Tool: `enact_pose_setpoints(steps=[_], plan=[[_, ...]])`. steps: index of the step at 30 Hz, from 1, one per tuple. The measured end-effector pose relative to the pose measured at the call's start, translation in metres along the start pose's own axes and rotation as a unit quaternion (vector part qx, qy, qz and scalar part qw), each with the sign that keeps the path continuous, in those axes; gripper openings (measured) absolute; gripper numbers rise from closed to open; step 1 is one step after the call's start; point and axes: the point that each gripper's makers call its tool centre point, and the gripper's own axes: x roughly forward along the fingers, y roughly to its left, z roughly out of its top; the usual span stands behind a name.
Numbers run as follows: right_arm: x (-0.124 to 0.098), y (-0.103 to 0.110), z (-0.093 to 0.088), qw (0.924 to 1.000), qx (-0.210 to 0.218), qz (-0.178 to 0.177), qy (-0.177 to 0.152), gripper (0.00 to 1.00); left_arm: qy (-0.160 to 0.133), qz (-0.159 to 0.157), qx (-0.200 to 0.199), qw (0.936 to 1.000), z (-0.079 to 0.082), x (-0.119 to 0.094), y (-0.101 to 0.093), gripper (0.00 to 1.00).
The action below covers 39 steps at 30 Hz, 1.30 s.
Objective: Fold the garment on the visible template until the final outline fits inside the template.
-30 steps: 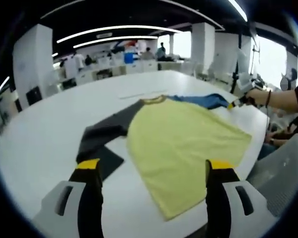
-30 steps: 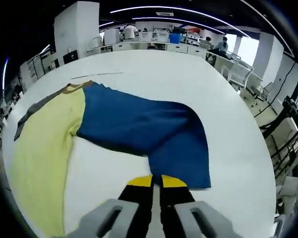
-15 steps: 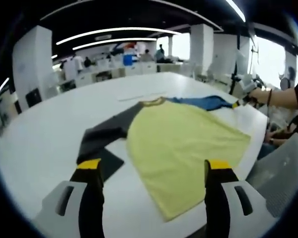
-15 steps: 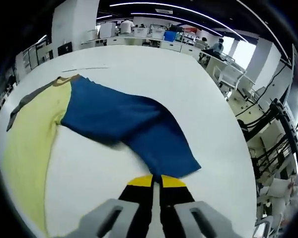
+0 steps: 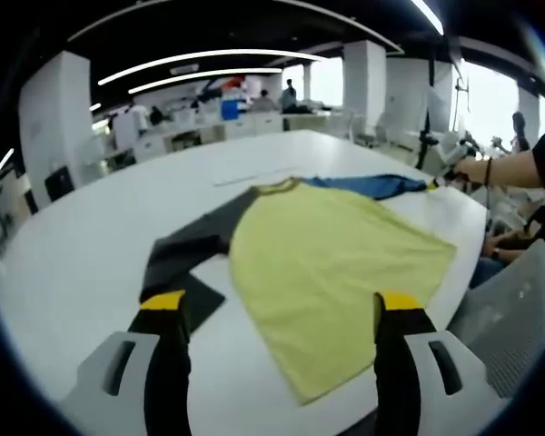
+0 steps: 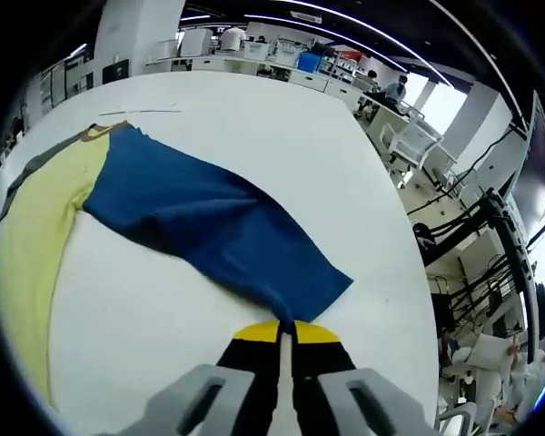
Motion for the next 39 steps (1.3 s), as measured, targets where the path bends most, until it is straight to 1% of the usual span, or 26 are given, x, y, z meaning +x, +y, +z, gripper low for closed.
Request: enact_pose_setpoints(steps=[5, 10, 13, 17, 18, 19, 20, 21, 24, 26, 27, 28, 32, 34, 37, 39], plan=[[0.002, -0.012, -0.004, 0.9999, 0.001, -0.014, 0.005, 0.0, 0.003, -0.003, 0.003, 1.0, 0.0, 0.002, -0.004, 0.79], [-0.001, -0.016, -0.008, 0.9999, 0.01, -0.012, 0.005, 0.0, 0.007, -0.016, 0.015, 0.9997, 0.001, 0.003, -0.012, 0.79], [-0.003, -0.015, -0.011, 0.9996, 0.027, -0.005, 0.005, 0.0, 0.008, -0.018, 0.015, 0.9997, 0.001, 0.004, -0.013, 0.79], [-0.006, -0.015, -0.019, 0.9986, 0.049, -0.001, 0.016, 0.01, 0.009, -0.019, 0.013, 0.9997, 0.001, 0.005, -0.013, 0.79], [-0.009, -0.013, -0.018, 0.9976, 0.068, 0.004, 0.012, 0.04, 0.01, -0.018, 0.013, 0.9997, 0.0, 0.005, -0.012, 0.79], [-0.009, -0.013, -0.017, 0.997, 0.076, 0.005, 0.009, 0.06, 0.01, -0.018, 0.013, 0.9997, 0.0, 0.005, -0.012, 0.79], [-0.012, -0.013, -0.015, 0.9955, 0.095, 0.007, 0.003, 0.08, 0.01, -0.017, 0.012, 0.9997, 0.0, 0.005, -0.011, 0.79], [-0.014, -0.014, -0.013, 0.9945, 0.104, 0.008, 0.0, 0.08, 0.011, -0.016, 0.012, 0.9997, 0.0, 0.005, -0.011, 0.79], [-0.018, -0.018, -0.01, 0.9947, 0.102, 0.004, 0.003, 0.09, 0.01, -0.015, 0.011, 0.9998, 0.001, 0.004, -0.01, 0.8], [-0.019, -0.02, -0.005, 0.9931, 0.117, 0.003, -0.007, 0.1, 0.009, -0.016, 0.01, 0.9998, 0.001, 0.004, -0.011, 0.8], [-0.018, -0.02, -0.001, 0.991, 0.133, 0.007, -0.015, 0.1, 0.009, -0.016, 0.01, 0.9998, 0.001, 0.004, -0.011, 0.8], [-0.018, -0.019, -0.001, 0.9898, 0.142, 0.008, -0.013, 0.11, 0.01, -0.016, 0.01, 0.9998, 0.001, 0.004, -0.011, 0.8], [-0.013, -0.018, -0.006, 0.9883, 0.153, 0.008, 0.004, 0.13, 0.009, -0.017, 0.009, 0.9998, 0.001, 0.003, -0.011, 0.8], [-0.01, -0.018, -0.006, 0.9853, 0.171, 0.01, 0.002, 0.13, 0.005, -0.02, 0.001, 0.9998, 0.002, 0.003, -0.012, 0.8], [-0.007, -0.019, -0.007, 0.9845, 0.175, 0.008, 0.005, 0.13, 0.006, -0.019, -0.002, 0.9998, 0.003, 0.002, -0.012, 0.8], [-0.004, -0.02, -0.007, 0.982, 0.189, 0.006, 0.005, 0.12, 0.004, -0.018, -0.003, 0.9998, 0.005, 0.002, -0.012, 0.81]])
